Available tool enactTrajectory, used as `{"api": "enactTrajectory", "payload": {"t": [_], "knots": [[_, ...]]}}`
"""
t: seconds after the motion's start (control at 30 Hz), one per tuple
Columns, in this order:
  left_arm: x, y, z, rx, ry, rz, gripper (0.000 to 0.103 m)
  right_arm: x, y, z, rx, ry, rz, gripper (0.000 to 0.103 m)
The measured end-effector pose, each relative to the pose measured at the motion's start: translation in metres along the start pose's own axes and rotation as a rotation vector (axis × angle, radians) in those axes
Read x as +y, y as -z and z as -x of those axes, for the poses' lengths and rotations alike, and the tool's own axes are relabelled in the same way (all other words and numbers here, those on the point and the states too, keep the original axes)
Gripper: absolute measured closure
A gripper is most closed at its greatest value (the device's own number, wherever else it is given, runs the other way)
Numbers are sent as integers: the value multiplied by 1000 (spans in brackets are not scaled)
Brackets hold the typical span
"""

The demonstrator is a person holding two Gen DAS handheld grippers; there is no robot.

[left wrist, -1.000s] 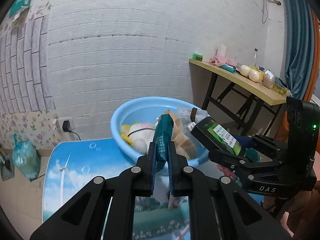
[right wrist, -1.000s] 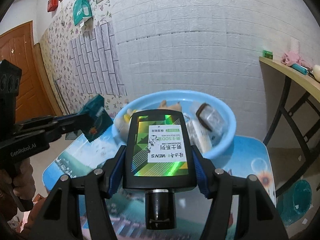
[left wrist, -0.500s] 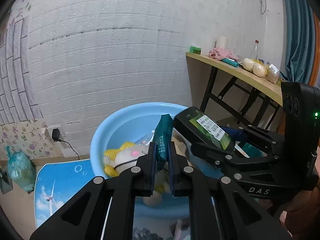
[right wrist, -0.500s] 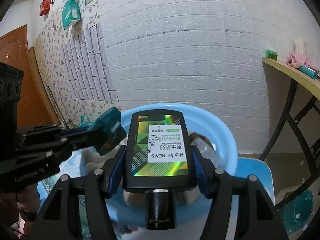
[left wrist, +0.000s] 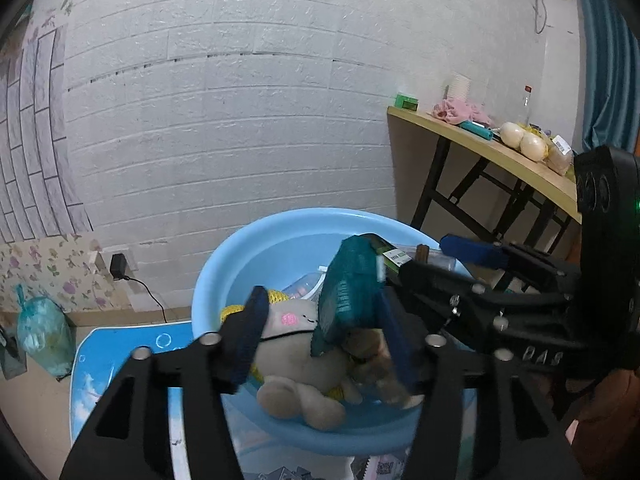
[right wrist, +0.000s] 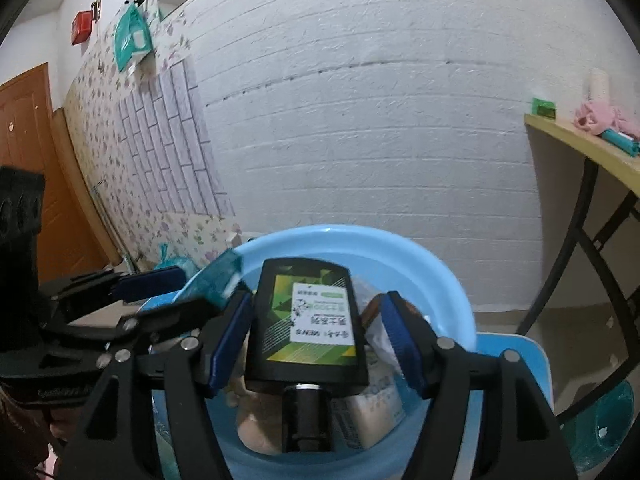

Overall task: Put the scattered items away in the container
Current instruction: 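Carry the green packet and black box to the basin with both tools, then open both tools over the basin, dropping the packet and black box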

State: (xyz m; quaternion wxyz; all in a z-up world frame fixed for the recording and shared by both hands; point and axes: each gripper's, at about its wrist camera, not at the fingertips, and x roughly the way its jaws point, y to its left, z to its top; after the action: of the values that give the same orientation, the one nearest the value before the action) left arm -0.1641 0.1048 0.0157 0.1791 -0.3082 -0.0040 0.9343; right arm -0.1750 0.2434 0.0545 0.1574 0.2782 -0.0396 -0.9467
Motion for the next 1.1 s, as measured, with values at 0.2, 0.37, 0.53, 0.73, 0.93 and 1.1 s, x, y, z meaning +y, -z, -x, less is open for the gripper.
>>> {"api": "enactTrajectory", "payload": {"t": [0.2, 0.37, 0.53, 0.73, 0.93, 1.1], "knots": [[-4, 11, 13, 8, -14, 7, 37, 5, 2, 19, -18, 17, 7, 36], [-6, 22, 26, 16, -18, 15, 36, 5, 13, 37, -13, 36, 3, 36], [-8, 37, 38, 34, -27, 22, 32, -1, 24, 52, -8, 59, -24, 36], [-14, 63, 43, 72, -34, 17, 32, -9, 39, 62, 8, 73, -86, 36], [-22, 92, 35, 131, 0, 10, 32, -14, 55, 70, 24, 60, -139, 36], [-38, 118, 11, 219, 5, -58, 32, -18, 71, 67, 50, 39, -202, 36]]}}
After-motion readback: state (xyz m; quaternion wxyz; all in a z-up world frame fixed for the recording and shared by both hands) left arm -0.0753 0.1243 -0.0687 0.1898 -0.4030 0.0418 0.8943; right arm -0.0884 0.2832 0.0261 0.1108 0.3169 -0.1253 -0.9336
